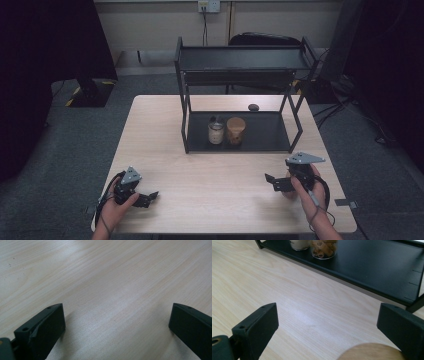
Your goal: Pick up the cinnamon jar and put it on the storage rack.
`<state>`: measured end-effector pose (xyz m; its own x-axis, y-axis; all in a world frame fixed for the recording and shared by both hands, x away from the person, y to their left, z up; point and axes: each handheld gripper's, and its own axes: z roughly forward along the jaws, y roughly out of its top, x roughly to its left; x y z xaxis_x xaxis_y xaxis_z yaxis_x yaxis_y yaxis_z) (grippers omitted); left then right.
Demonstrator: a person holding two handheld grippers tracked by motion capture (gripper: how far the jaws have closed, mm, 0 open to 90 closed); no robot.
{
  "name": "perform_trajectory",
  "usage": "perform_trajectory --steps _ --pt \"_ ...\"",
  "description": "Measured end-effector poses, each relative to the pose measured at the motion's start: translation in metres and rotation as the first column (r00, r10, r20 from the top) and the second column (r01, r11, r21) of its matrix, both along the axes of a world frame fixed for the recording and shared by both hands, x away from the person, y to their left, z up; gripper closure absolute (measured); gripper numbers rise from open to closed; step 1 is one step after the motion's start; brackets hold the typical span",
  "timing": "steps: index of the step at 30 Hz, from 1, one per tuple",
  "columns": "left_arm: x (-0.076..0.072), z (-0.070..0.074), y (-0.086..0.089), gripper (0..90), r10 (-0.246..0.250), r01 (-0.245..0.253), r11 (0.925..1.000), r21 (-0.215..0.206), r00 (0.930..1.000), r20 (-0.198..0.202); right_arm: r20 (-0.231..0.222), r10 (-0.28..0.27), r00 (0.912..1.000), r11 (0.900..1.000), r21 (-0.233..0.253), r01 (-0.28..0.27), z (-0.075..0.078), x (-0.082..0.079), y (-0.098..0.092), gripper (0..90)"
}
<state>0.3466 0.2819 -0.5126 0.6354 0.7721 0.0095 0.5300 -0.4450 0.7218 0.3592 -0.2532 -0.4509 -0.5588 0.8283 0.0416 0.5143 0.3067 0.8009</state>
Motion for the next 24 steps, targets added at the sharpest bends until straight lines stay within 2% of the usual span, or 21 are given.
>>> perform_trajectory --steps 14,24 --pt "0.000 0.000 0.000 0.1 0.000 0.000 1.0000 0.000 1.0000 0.000 0.019 -0.039 0.9991 0.999 -0.003 0.039 0.000 -0.003 -0.024 2.6" --pt "0.000 0.000 0.000 0.1 0.000 0.000 1.0000 0.000 1.0000 0.000 0.008 -0.061 0.9981 0.998 0.015 0.061 -0.007 -0.007 -0.037 2.6"
